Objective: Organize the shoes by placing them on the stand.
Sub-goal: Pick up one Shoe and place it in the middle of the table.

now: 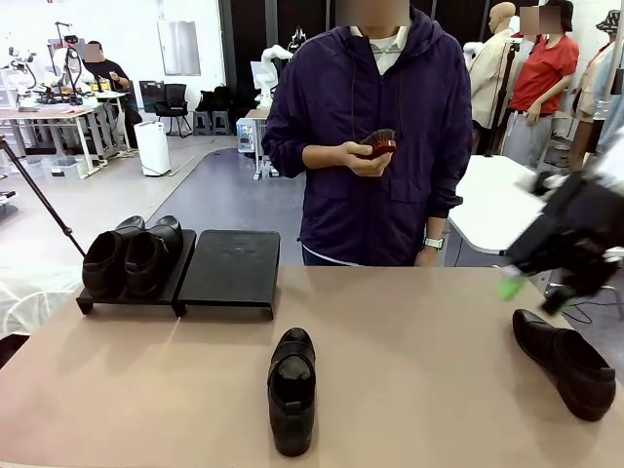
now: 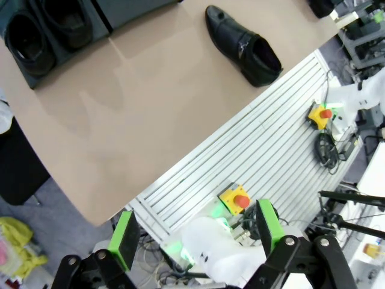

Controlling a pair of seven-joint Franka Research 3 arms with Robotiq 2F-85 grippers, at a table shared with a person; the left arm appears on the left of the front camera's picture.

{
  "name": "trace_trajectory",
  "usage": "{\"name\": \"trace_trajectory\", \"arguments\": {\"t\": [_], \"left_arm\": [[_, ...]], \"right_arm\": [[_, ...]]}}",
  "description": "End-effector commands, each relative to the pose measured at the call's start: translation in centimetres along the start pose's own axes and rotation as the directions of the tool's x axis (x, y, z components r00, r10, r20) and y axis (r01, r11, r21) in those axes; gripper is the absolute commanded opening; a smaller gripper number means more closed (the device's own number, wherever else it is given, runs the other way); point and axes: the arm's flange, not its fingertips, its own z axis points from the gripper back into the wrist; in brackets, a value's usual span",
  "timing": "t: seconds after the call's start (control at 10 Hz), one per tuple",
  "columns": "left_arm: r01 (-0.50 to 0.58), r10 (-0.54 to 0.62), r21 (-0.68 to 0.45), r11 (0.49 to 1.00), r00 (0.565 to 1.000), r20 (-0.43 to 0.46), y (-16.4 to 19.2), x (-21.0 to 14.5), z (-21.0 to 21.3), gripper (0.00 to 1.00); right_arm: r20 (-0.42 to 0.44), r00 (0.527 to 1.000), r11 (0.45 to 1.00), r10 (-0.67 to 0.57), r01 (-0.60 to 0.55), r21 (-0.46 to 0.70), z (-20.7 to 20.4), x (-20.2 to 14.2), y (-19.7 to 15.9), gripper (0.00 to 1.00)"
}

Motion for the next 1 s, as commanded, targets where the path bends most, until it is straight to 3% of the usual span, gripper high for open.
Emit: {"name": "trace_trajectory", "arguments": {"t": [0.0,0.3,0.4,0.9], "left_arm": [[0.003,-0.003,0.002,1.000,1.000,-0.009,-0.1,-0.2,0.1,1.00],[0.003,-0.003,0.002,1.000,1.000,-0.009,-0.1,-0.2,0.1,1.00],[0.003,-0.003,0.002,1.000,1.000,-0.009,-0.1,-0.2,0.1,1.00],[0.003,-0.003,0.002,1.000,1.000,-0.009,-0.1,-0.2,0.1,1.00]], "right_arm": [[0.107,0.994,1.000,-0.021,0.022,-0.011,3.8,0.0,-1.8,1.00],[0.238,0.967,0.996,-0.087,0.090,-0.001,5.3,-1.8,-3.9,1.00],[0.149,0.987,0.998,-0.063,0.066,-0.012,6.6,-1.8,-3.3,1.00],[0.149,0.987,0.998,-0.063,0.066,-0.012,6.6,-1.8,-3.3,1.00]]}}
